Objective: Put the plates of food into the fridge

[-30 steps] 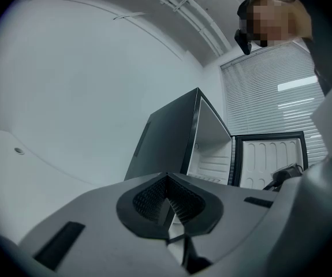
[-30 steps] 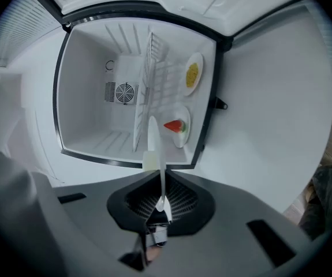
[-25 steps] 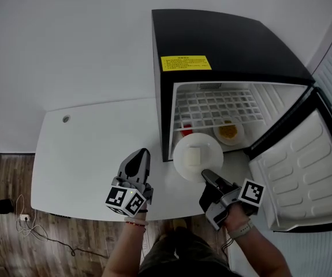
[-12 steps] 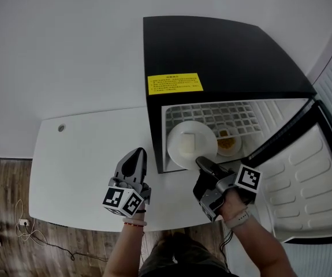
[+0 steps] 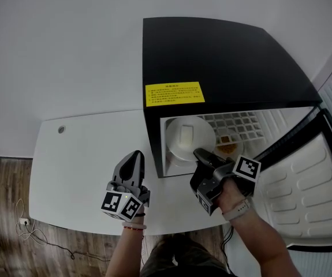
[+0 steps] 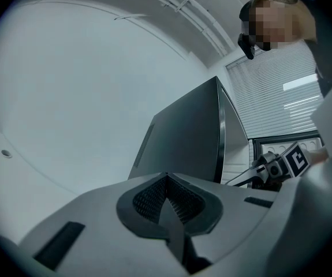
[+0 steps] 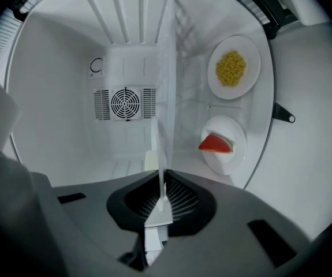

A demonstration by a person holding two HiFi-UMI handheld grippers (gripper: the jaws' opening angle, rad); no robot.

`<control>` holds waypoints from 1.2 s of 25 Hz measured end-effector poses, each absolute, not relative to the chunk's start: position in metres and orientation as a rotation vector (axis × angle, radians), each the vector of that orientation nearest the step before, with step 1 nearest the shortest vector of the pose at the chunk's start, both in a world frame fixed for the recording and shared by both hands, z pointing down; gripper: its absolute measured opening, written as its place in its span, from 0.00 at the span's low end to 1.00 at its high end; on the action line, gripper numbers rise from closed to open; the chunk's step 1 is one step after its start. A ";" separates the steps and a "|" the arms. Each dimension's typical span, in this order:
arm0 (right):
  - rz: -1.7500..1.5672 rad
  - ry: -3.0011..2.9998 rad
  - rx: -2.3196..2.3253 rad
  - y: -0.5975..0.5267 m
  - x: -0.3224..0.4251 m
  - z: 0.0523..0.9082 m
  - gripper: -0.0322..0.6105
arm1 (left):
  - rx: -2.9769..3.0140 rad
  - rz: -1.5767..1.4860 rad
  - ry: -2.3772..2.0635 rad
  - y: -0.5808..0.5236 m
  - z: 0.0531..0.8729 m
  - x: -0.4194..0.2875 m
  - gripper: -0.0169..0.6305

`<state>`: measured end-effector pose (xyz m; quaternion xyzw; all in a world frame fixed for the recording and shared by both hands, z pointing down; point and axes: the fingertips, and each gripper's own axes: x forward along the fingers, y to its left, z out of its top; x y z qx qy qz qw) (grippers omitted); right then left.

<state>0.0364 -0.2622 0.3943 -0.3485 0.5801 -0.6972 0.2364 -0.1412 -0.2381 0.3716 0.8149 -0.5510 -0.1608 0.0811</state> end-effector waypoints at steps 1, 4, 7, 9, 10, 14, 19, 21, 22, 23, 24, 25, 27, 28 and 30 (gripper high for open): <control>-1.913 1.586 -0.962 -0.264 0.036 0.395 0.08 | 2.431 -0.477 -1.650 -0.238 0.371 -0.141 0.04; -1.919 1.567 -0.977 -0.269 0.036 0.396 0.08 | 2.423 -0.476 -1.653 -0.239 0.373 -0.141 0.04; -1.925 1.564 -0.987 -0.270 0.035 0.395 0.08 | 2.420 -0.481 -1.657 -0.239 0.374 -0.142 0.04; -1.915 1.579 -0.991 -0.271 0.035 0.394 0.08 | 2.420 -0.480 -1.656 -0.239 0.374 -0.141 0.04; -1.906 1.587 -0.993 -0.271 0.035 0.393 0.08 | 2.420 -0.478 -1.654 -0.239 0.374 -0.140 0.04; -1.875 1.599 -1.004 -0.270 0.035 0.392 0.08 | 2.424 -0.471 -1.649 -0.239 0.375 -0.138 0.04; -1.853 1.634 -0.995 -0.267 0.035 0.391 0.18 | 2.444 -0.475 -1.639 -0.239 0.371 -0.134 0.04; -1.832 1.662 -0.990 -0.265 0.035 0.390 0.22 | 2.448 -0.476 -1.634 -0.237 0.370 -0.132 0.04; -1.817 1.680 -0.987 -0.263 0.034 0.389 0.23 | 2.449 -0.475 -1.631 -0.237 0.370 -0.132 0.04; -1.800 1.700 -0.979 -0.262 0.034 0.388 0.25 | 2.450 -0.475 -1.629 -0.236 0.370 -0.131 0.04; -1.782 1.720 -0.970 -0.260 0.034 0.387 0.27 | 2.450 -0.474 -1.627 -0.234 0.370 -0.131 0.04; -1.766 1.736 -0.960 -0.258 0.034 0.386 0.30 | 2.450 -0.474 -1.626 -0.233 0.371 -0.131 0.04; -1.742 1.759 -0.947 -0.253 0.036 0.386 0.33 | 2.448 -0.471 -1.628 -0.229 0.371 -0.131 0.04; -1.732 1.769 -0.945 -0.250 0.037 0.387 0.34 | 2.448 -0.467 -1.630 -0.227 0.371 -0.131 0.04; -1.714 1.789 -0.938 -0.243 0.039 0.388 0.34 | 2.450 -0.459 -1.631 -0.223 0.372 -0.132 0.04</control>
